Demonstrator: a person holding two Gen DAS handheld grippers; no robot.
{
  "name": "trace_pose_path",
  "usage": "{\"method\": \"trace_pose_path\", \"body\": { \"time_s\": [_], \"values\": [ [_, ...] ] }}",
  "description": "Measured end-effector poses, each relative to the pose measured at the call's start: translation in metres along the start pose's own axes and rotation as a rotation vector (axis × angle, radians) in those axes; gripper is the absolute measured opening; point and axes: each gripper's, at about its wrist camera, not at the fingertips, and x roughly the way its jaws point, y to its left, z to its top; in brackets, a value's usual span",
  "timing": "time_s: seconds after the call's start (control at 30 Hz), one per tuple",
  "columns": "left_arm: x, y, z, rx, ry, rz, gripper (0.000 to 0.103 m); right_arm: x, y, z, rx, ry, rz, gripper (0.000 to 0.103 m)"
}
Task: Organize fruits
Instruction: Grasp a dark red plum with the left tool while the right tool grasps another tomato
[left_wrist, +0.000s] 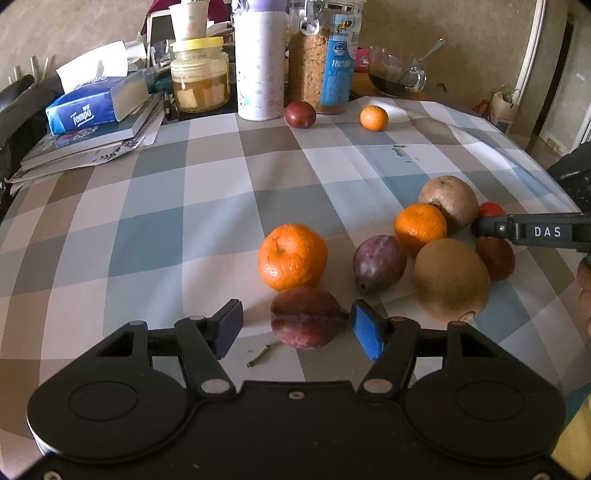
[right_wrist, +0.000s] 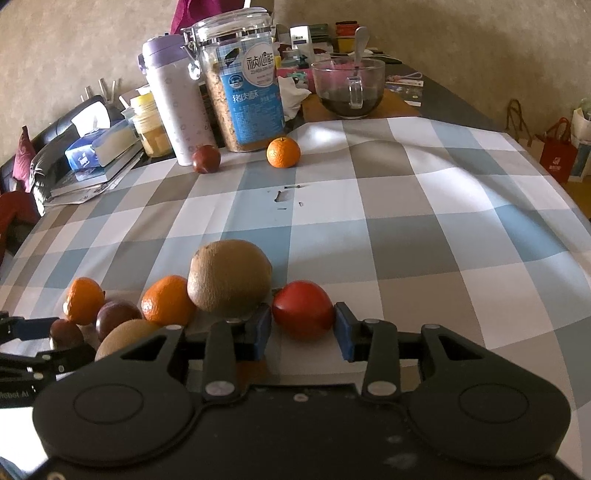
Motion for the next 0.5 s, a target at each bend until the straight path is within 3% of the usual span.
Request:
{"method": "trace_pose_path", "body": {
  "time_s": [0.5],
  "values": [
    [0.0014,-0.0047,-0.0008,0.028,-0.003,0.039,0.071,0.0039,0.0074,0.0006,-0.051,0.001,-0.044,0.04]
  ]
}}
